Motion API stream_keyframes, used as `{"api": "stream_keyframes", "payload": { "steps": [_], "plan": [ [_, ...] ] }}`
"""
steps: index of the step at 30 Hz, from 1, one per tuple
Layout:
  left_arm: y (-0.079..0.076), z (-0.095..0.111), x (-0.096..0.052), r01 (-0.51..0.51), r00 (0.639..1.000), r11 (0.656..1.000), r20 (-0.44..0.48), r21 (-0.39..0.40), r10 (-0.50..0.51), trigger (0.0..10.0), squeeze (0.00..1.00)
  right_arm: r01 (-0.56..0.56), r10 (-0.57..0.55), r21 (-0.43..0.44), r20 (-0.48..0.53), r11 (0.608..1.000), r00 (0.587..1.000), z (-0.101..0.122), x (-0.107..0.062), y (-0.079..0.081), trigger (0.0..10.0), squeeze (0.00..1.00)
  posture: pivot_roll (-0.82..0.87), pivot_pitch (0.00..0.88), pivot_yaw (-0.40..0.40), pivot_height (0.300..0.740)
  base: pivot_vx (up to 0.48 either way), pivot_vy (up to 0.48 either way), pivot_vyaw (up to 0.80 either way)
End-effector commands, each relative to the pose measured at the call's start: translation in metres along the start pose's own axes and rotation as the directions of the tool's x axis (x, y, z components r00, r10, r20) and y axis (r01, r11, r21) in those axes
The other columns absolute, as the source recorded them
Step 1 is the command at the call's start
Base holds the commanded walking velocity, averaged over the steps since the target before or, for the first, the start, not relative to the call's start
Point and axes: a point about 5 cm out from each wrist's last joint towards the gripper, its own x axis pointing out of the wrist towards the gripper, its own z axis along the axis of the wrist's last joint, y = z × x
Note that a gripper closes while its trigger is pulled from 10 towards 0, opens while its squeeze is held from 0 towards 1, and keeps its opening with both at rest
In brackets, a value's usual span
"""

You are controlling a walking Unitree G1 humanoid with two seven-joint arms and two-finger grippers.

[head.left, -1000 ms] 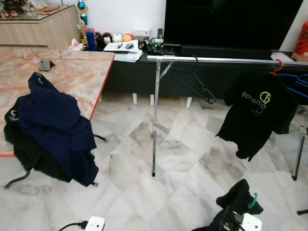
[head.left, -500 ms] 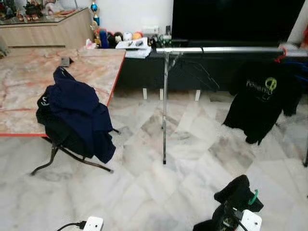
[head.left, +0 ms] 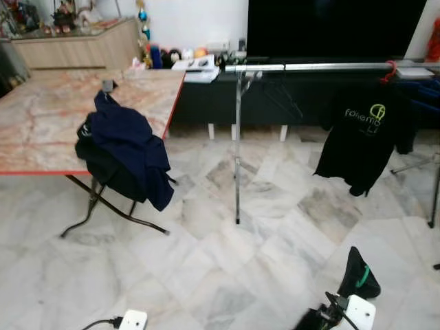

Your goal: Hang hanger

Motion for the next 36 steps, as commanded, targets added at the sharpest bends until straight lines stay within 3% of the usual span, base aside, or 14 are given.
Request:
{"api": "stream_keyframes", "payload": {
  "steps": [1,9,11,14,17,20,21,22,23,24,29,33,34,36],
  "plan": [
    [0.004,0.006,0.0,-0.006,1.0,1.0,0.029,-0.008,0.007,10.0,0.0,-0.032,0.032,-0.008,0.026,0.999,0.999,0.008,0.003,0.008,10.0,0.0,0.02,0.024,0.033,0.74,0.0,0.0,0.0],
    [0.0,0.027,0.003,0.01,0.995,1.0,0.101,0.016,-0.012,10.0,0.0,-0.058,0.057,-0.074,-0.013,0.996,0.998,0.007,0.004,0.01,10.0,0.0,0.02,0.023,0.035,0.74,0.0,0.0,0.0],
    [-0.001,0.037,0.004,0.021,0.991,0.999,0.135,0.031,-0.025,10.0,0.0,-0.083,0.076,-0.164,-0.049,0.983,0.996,0.006,0.005,0.012,10.0,0.0,0.02,0.023,0.035,0.74,0.0,0.0,0.0],
    [-0.002,0.062,0.004,0.043,0.974,0.996,0.219,0.078,-0.059,10.0,0.0,-0.167,0.122,-0.361,-0.145,0.918,0.982,0.004,0.006,0.012,10.0,0.0,0.02,0.021,0.032,0.74,0.0,0.0,0.0],
    [-0.002,0.074,0.004,0.051,0.963,0.992,0.259,0.112,-0.079,10.0,0.0,-0.199,0.151,-0.405,-0.146,0.893,0.978,0.011,0.008,0.011,10.0,0.0,0.02,0.021,0.03,0.74,0.0,0.0,0.0],
    [-0.002,0.089,0.002,0.06,0.946,0.986,0.308,0.154,-0.106,10.0,0.0,-0.242,0.185,-0.512,-0.16,0.824,0.97,0.02,0.011,0.01,10.0,0.0,0.02,0.021,0.03,0.74,0.0,0.0,0.0],
    [-0.002,0.089,0.002,0.06,0.946,0.986,0.308,0.154,-0.106,10.0,0.0,-0.242,0.185,-0.512,-0.16,0.824,0.97,0.02,0.011,0.01,10.0,0.0,0.02,0.021,0.03,0.74,0.0,0.0,0.0],
    [-0.002,0.093,0.002,0.065,0.939,0.983,0.322,0.17,-0.118,10.0,0.0,-0.263,0.205,-0.548,-0.165,0.794,0.965,0.023,0.012,0.01,10.0,0.0,0.02,0.022,0.03,0.74,0.0,0.0,0.0],
    [-0.003,0.105,-0.001,0.074,0.919,0.973,0.363,0.22,-0.152,10.0,0.0,-0.317,0.258,-0.623,-0.186,0.715,0.948,0.031,0.013,0.012,10.0,0.0,0.02,0.021,0.028,0.74,0.0,0.0,0.0],
    [-0.004,0.112,-0.002,0.079,0.907,0.966,0.384,0.247,-0.172,10.0,0.0,-0.341,0.282,-0.645,-0.198,0.684,0.939,0.036,0.014,0.013,10.0,0.0,0.03,0.022,0.028,0.74,0.0,0.0,0.0],
    [-0.009,0.136,-0.008,0.097,0.855,0.936,0.454,0.338,-0.253,10.0,0.0,-0.373,0.337,-0.702,-0.197,0.607,0.921,0.058,0.018,0.018,10.0,0.0,0.03,0.019,0.025,0.74,0.0,0.0,0.0],
    [-0.015,0.148,-0.012,0.115,0.82,0.906,0.476,0.406,-0.317,10.0,0.0,-0.391,0.369,-0.713,-0.197,0.582,0.908,0.066,0.019,0.023,10.0,0.0,0.04,0.016,0.024,0.74,0.0,0.0,0.0],
    [-0.02,0.157,-0.015,0.127,0.794,0.881,0.485,0.457,-0.366,10.0,0.0,-0.44,0.419,-0.741,-0.234,0.507,0.877,0.067,0.018,0.031,10.0,0.0,0.04,0.017,0.024,0.74,0.0,0.0,0.0],
    [-0.022,0.161,-0.017,0.131,0.78,0.864,0.487,0.485,-0.392,10.0,0.0,-0.46,0.436,-0.765,-0.262,0.45,0.861,0.067,0.017,0.033,10.0,0.0,0.04,0.016,0.024,0.74,0.0,0.0,0.0]
  ]
}}
